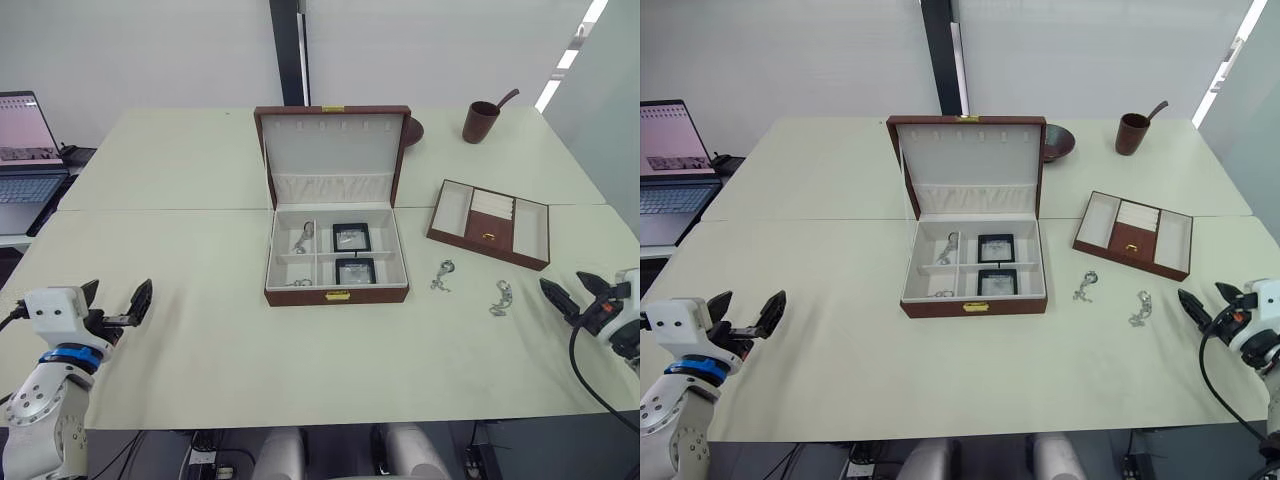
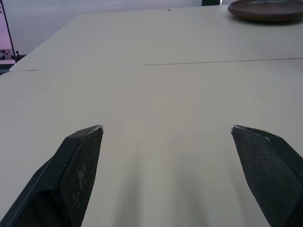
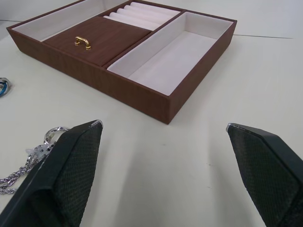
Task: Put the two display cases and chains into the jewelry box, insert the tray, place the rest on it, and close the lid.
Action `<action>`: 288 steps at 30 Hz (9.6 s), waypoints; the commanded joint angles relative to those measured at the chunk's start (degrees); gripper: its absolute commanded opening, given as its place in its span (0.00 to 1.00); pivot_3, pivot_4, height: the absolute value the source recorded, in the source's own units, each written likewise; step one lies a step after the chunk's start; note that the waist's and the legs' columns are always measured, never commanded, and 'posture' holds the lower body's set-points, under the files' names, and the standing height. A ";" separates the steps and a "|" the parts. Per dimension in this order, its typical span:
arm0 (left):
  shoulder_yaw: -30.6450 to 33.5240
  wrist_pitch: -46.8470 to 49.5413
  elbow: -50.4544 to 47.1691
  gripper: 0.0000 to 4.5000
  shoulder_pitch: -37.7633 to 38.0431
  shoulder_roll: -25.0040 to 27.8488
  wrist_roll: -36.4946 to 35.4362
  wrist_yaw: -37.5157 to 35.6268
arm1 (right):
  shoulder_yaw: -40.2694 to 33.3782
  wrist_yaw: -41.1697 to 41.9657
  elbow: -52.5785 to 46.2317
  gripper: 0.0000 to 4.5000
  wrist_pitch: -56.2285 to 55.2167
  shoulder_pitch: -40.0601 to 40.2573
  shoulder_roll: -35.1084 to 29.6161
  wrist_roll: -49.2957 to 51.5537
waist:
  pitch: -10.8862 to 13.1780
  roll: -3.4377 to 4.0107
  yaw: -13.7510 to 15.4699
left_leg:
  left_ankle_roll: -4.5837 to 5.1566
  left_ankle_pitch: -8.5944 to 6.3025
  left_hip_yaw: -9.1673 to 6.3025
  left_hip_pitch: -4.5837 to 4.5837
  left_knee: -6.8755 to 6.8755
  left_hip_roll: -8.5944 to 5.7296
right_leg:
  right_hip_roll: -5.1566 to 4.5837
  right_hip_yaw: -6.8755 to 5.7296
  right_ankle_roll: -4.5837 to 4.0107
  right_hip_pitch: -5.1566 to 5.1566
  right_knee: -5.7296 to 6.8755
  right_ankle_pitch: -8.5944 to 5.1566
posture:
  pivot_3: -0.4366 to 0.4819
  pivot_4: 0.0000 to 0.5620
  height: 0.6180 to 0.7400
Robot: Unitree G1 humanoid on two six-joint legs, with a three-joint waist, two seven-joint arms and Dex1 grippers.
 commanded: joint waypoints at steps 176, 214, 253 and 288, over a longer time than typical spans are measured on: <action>-23.89 -7.55 -42.16 1.00 29.02 -12.64 3.72 1.77 | 58.09 27.91 -29.61 0.00 33.35 -46.54 3.17 -22.70 | 0.13 0.04 -0.83 | 0.00 0.00 0.02 0.03 0.04 0.04 | 0.01 -0.01 -0.02 -0.04 -0.04 0.00 | 0.48 0.27 1.00; -25.46 -6.84 -43.15 1.00 28.78 -12.52 4.57 3.39 | 45.63 25.81 -25.02 0.49 31.52 -47.48 7.69 -13.60 | 0.15 0.04 -1.23 | 0.01 -0.01 -0.01 -0.06 0.01 0.00 | -0.01 -0.03 -0.04 -0.09 -0.04 -0.01 | 0.48 0.27 1.00; -18.84 -0.50 -38.23 1.00 19.30 -9.29 -1.14 2.20 | 34.03 18.78 -18.70 0.17 21.34 -36.63 13.79 -3.47 | 0.15 0.06 -0.28 | 0.01 0.00 -0.11 -0.05 0.01 0.00 | 0.01 -0.10 -0.04 -0.05 0.00 -0.01 | 0.48 0.27 1.00; 5.20 -0.30 8.94 1.00 0.70 14.46 -2.47 -17.86 | 3.89 10.40 1.61 0.99 3.40 -4.38 -7.99 -1.91 | 0.14 0.04 -0.07 | 0.01 0.00 0.02 0.01 -0.04 0.05 | 0.05 -0.01 -0.04 -0.06 -0.01 -0.02 | 0.48 0.27 1.00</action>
